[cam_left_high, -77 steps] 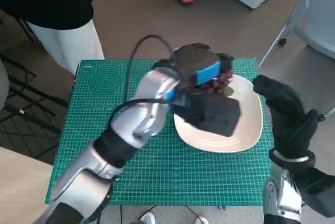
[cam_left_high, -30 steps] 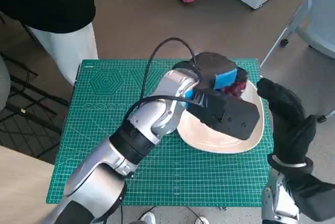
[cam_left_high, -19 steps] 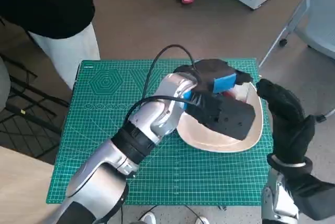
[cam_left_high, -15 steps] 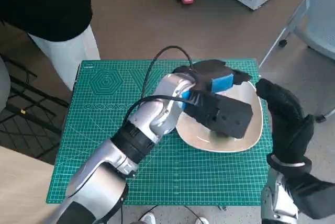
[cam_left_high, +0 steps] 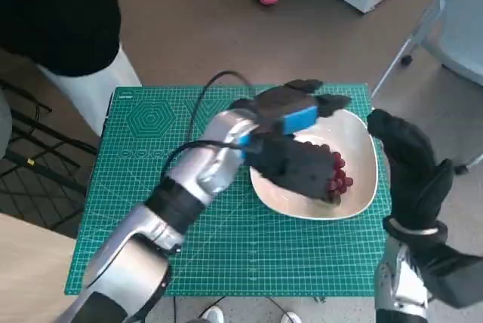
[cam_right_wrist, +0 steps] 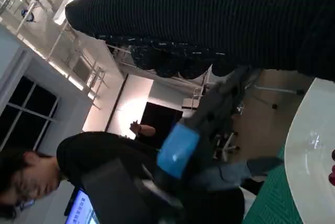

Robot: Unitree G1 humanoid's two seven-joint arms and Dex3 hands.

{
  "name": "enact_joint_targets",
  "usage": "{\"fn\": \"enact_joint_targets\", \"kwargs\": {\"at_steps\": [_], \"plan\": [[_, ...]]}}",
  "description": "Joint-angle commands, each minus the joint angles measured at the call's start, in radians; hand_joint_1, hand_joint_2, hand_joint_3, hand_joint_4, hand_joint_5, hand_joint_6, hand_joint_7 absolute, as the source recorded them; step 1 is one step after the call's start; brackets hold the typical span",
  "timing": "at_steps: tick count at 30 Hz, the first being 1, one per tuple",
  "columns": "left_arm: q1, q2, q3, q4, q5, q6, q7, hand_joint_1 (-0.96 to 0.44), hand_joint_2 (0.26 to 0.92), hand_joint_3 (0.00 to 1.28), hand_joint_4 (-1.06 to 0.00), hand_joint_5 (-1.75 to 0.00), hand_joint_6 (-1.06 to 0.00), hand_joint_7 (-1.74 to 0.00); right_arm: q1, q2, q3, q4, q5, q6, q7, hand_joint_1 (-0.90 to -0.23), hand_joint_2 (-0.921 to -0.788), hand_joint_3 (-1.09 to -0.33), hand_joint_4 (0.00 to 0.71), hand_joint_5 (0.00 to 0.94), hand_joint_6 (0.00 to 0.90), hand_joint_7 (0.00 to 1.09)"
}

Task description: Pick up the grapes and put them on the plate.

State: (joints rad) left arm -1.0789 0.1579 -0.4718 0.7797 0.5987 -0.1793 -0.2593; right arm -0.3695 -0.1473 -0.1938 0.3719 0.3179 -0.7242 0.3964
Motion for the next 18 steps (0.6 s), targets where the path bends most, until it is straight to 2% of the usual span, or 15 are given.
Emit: {"fn": "enact_joint_targets", "kwargs": {"at_steps": [1,3,6,8,13,18], "plan": [[0.039,0.041,0.079,0.039,-0.069,-0.121,0.109,-0.42,0.920,0.02,-0.07,-0.02,-0.23,-0.02,-0.005,-0.001,0.000,0.026,0.014,0.009,0.019,-0.647,-0.921,-0.752,0.331,0.000,0.080,0.21],[0.064,0.041,0.129,0.066,-0.128,-0.182,0.133,-0.44,0.921,0.04,-0.09,-0.02,-0.24,-0.03,-0.010,-0.001,0.001,0.028,0.016,0.011,0.023,-0.646,-0.921,-0.752,0.331,0.000,0.082,0.21],[0.108,0.031,0.222,0.099,-0.261,-0.273,0.114,-0.45,0.921,0.08,-0.13,-0.03,-0.26,-0.03,-0.018,0.000,0.002,0.030,0.020,0.014,0.030,-0.646,-0.921,-0.752,0.331,0.000,0.084,0.21],[0.133,0.023,0.280,0.110,-0.355,-0.314,0.066,-0.47,0.921,0.12,-0.14,-0.03,-0.27,-0.03,-0.023,0.001,0.003,0.033,0.022,0.014,0.034,-0.646,-0.921,-0.752,0.331,0.000,0.086,0.21],[0.212,0.000,0.405,0.075,-0.603,-0.346,-0.115,-0.47,0.921,0.18,-0.15,-0.02,-0.27,-0.03,-0.037,0.004,0.009,0.042,0.023,0.017,0.039,-0.646,-0.921,-0.752,0.332,0.001,0.090,0.21],[0.295,-0.007,0.466,0.034,-0.712,-0.423,-0.180,-0.47,0.921,0.20,-0.11,0.00,-0.23,-0.01,-0.051,0.006,0.013,0.051,0.027,0.022,0.049,-0.641,-0.921,-0.751,0.332,0.001,0.092,0.21]]}}
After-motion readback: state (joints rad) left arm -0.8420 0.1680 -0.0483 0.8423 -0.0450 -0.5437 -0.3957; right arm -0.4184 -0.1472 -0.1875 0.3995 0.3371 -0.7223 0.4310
